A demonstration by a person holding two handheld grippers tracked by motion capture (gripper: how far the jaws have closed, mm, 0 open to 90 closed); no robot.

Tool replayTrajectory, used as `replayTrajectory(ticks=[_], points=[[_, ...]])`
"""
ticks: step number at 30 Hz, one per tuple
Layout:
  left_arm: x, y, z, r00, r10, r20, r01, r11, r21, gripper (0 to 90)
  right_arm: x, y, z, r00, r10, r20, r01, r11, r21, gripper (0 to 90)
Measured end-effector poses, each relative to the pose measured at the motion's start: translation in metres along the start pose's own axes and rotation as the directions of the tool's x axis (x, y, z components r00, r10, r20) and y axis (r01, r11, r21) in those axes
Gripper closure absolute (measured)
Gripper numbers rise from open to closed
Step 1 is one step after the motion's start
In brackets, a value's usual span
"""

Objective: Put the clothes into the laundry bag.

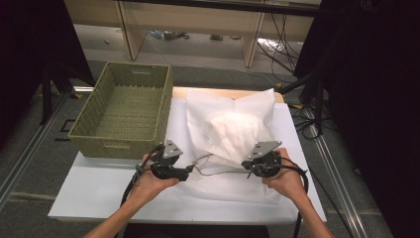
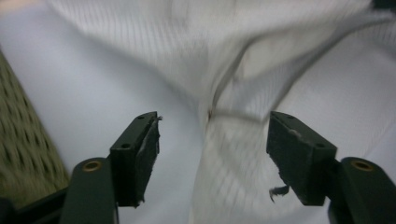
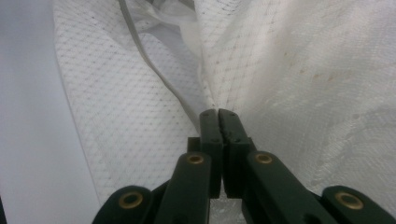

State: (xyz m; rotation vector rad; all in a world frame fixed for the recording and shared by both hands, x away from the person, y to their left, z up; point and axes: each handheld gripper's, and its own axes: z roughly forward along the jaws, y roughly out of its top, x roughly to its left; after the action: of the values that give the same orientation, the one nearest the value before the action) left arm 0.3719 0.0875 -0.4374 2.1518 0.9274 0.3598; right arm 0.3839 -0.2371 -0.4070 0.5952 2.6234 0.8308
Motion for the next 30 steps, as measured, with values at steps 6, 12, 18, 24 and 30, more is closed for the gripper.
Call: replayTrajectory(ticks=[6, 12, 18, 24, 30], points=[[0.013, -0.015, 0.027, 0.9953, -0.047, 0.084, 0.038, 0.9925, 0.116, 33.5, 0.0, 0.001, -0.004, 1.0, -0.009, 0.001, 0.009, 1.0, -0.008, 90.0], [0.01, -0.012, 0.033, 0.981, -0.067, 0.182, 0.045, 0.9916, 0.122, 46.1, -0.002, 0.0, -0.012, 0.9999, 0.004, 0.011, -0.004, 1.0, -0.023, 90.0], [0.007, -0.011, 0.032, 0.9783, -0.018, 0.206, -0.017, 0.9862, 0.165, 49.9, -0.002, -0.004, -0.013, 0.9999, -0.002, 0.012, 0.002, 1.0, 0.008, 90.0], [0.0, -0.014, 0.03, 0.9635, -0.105, 0.247, 0.072, 0.988, 0.137, 52.8, 0.002, -0.016, -0.01, 0.9991, 0.032, -0.026, -0.031, 0.998, 0.056, 90.0], [-0.01, -0.019, 0.012, 0.9536, -0.094, 0.286, 0.07, 0.9932, 0.094, 76.9, 0.0, -0.021, 0.003, 0.9981, 0.046, -0.041, -0.043, 0.996, 0.075, 90.0]])
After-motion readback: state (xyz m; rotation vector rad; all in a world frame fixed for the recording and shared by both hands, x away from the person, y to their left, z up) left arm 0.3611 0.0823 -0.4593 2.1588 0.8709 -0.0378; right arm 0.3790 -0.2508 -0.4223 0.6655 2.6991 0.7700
